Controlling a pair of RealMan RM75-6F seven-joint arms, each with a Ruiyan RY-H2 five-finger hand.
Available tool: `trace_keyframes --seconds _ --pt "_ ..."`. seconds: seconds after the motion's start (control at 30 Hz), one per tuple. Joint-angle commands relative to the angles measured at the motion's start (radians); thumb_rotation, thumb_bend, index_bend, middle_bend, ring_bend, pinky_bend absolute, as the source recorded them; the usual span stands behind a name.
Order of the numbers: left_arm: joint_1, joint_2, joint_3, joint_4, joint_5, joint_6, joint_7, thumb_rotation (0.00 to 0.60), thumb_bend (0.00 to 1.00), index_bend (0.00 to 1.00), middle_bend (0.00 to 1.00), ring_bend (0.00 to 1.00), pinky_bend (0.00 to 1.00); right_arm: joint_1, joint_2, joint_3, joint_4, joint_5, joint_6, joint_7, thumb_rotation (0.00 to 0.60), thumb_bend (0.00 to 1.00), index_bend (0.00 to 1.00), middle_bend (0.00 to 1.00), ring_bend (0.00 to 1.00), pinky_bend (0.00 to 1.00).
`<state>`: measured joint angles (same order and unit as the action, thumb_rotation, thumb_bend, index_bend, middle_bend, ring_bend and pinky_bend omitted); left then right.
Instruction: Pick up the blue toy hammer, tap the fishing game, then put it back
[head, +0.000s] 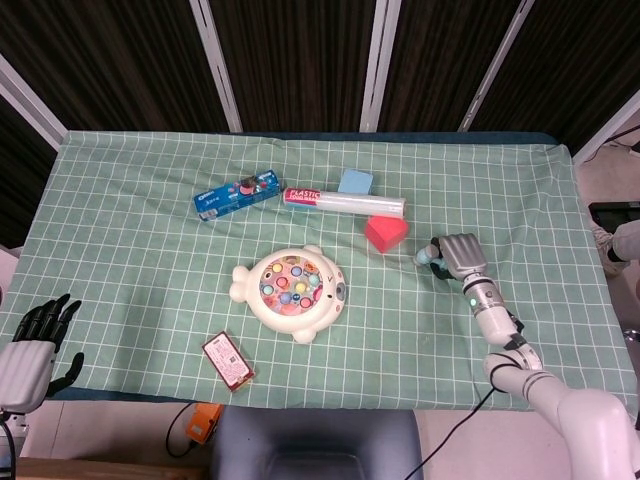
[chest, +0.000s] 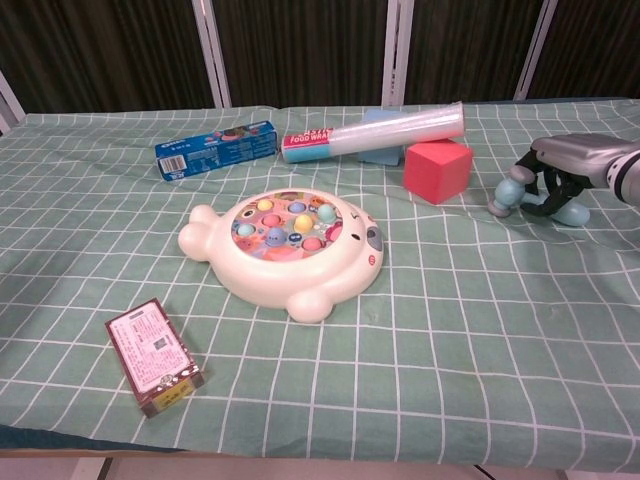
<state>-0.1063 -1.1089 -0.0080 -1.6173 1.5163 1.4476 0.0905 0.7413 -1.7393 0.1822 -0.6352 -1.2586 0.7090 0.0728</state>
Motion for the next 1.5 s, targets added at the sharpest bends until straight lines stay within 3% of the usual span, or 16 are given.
trace_keyframes --seconds 0.03,0.43,0.63,0.83,1.13,1.3,1.5 --pt "0.001 0.0 0.001 0.0 0.001 0.001 0.0 0.6 0.42 0.0 0.0 0.0 0.1 0.0 -0.008 0.003 0.01 0.001 0.003 0.0 0.6 0.58 0.93 0.66 0.66 0.69" --pt "0.004 0.001 0.002 0.001 0.005 0.009 -0.004 0.6 0.42 0.0 0.0 0.0 0.1 0.0 -0.015 0.011 0.024 0.003 0.004 0.004 0.6 0.6 0.95 0.69 0.7 0.72" --pt "0.004 0.002 0.0 0.0 0.004 0.008 -0.005 0.6 0.42 0.0 0.0 0.0 0.1 -0.004 0.033 0.019 -0.038 -0.014 0.052 0.02 0.6 0.6 0.95 0.69 0.7 0.72" --pt "0.005 0.002 0.002 -0.001 0.01 0.011 -0.006 0.6 0.42 0.0 0.0 0.0 0.1 -0.018 0.137 0.018 -0.217 -0.05 0.131 -0.012 0.6 0.6 0.95 0.69 0.7 0.72" --pt "0.006 0.005 0.005 -0.002 0.023 0.017 -0.016 0.6 0.42 0.0 0.0 0.0 0.1 -0.006 0.33 0.041 -0.672 -0.059 0.168 -0.138 0.6 0.6 0.95 0.69 0.7 0.72" --pt "0.012 0.012 0.006 0.002 0.03 0.03 -0.036 0.6 0.42 0.0 0.0 0.0 0.1 0.052 0.384 0.072 -0.884 0.013 0.122 -0.295 0.6 0.6 0.95 0.69 0.7 0.72" --pt "0.018 0.021 0.008 0.007 0.04 0.044 -0.065 0.6 0.42 0.0 0.0 0.0 0.1 0.163 0.352 0.098 -1.006 0.204 0.085 -0.547 0.6 0.6 0.95 0.69 0.7 0.72"
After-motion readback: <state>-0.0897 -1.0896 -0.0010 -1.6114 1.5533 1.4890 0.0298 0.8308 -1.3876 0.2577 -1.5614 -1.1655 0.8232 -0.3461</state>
